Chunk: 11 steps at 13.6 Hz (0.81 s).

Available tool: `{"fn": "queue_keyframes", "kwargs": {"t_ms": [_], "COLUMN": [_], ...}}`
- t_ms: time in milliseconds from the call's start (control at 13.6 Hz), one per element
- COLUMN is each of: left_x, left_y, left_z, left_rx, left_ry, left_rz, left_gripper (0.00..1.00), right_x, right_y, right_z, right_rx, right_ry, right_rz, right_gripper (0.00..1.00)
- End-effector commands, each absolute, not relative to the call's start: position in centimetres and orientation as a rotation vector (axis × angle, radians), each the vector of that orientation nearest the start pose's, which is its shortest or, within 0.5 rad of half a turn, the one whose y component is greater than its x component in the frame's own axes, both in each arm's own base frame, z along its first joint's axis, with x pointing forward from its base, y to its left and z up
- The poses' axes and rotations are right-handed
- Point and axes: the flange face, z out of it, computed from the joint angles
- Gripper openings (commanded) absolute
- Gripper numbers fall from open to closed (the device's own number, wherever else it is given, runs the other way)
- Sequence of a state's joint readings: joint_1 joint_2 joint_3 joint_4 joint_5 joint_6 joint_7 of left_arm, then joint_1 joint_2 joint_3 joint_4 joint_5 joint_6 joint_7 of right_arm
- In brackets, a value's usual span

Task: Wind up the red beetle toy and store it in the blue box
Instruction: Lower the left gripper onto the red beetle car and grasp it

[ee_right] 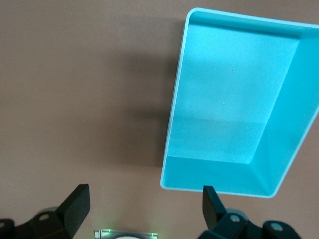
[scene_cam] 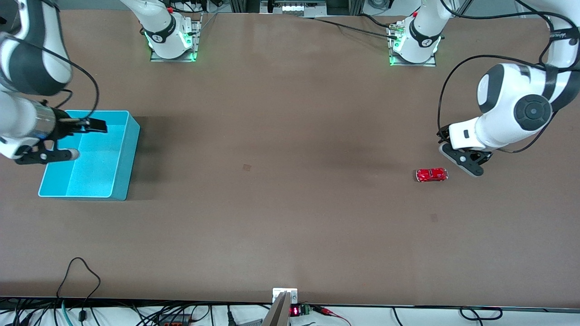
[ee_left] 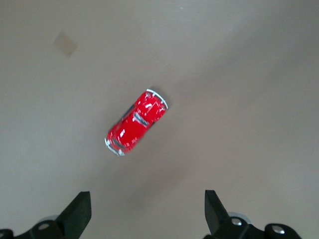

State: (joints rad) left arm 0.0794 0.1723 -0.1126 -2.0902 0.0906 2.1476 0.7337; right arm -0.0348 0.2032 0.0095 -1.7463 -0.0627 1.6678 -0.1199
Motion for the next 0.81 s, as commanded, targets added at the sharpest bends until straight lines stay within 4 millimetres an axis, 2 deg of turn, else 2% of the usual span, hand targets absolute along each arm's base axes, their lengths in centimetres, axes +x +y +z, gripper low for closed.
{"fn": "queue_keyframes", "kwargs": {"t_ms": [0, 147, 368, 515, 588, 662, 735], "left_x": [56.0, 56.6, 57.0, 56.8, 56.5, 56.5, 56.8], "left_y": [-0.6, -0.5, -0.5, 0.9, 0.9, 0.9, 0.9], "left_z": [31.5, 28.8, 26.0, 23.7, 22.6, 22.1, 22.0], "left_rx": [-2.688, -2.563, -2.412, -2.416, -2.427, -2.421, -2.378], "left_ry": [1.568, 1.786, 1.997, 2.029, 2.039, 2.050, 2.074], "left_rz": [0.131, 0.117, 0.091, 0.120, 0.142, 0.145, 0.098], "left_gripper": [1.00, 1.00, 1.00, 1.00, 1.00, 1.00, 1.00], "right_x": [56.7, 56.2, 55.3, 54.8, 54.8, 54.9, 55.1], "right_y": [-1.8, -1.4, -0.8, -0.5, 0.7, 1.8, 2.1], "right_z": [40.3, 37.7, 33.8, 31.9, 31.4, 31.2, 30.6], "right_rx": [-3.156, -3.163, -3.170, -3.180, -3.182, -3.183, -3.184], "right_ry": [-0.167, -0.183, -0.200, -0.121, -0.100, -0.117, -0.095], "right_rz": [0.383, 0.322, 0.204, 0.146, 0.151, 0.143, 0.130], "right_gripper": [1.00, 1.00, 1.00, 1.00, 1.00, 1.00, 1.00]}}
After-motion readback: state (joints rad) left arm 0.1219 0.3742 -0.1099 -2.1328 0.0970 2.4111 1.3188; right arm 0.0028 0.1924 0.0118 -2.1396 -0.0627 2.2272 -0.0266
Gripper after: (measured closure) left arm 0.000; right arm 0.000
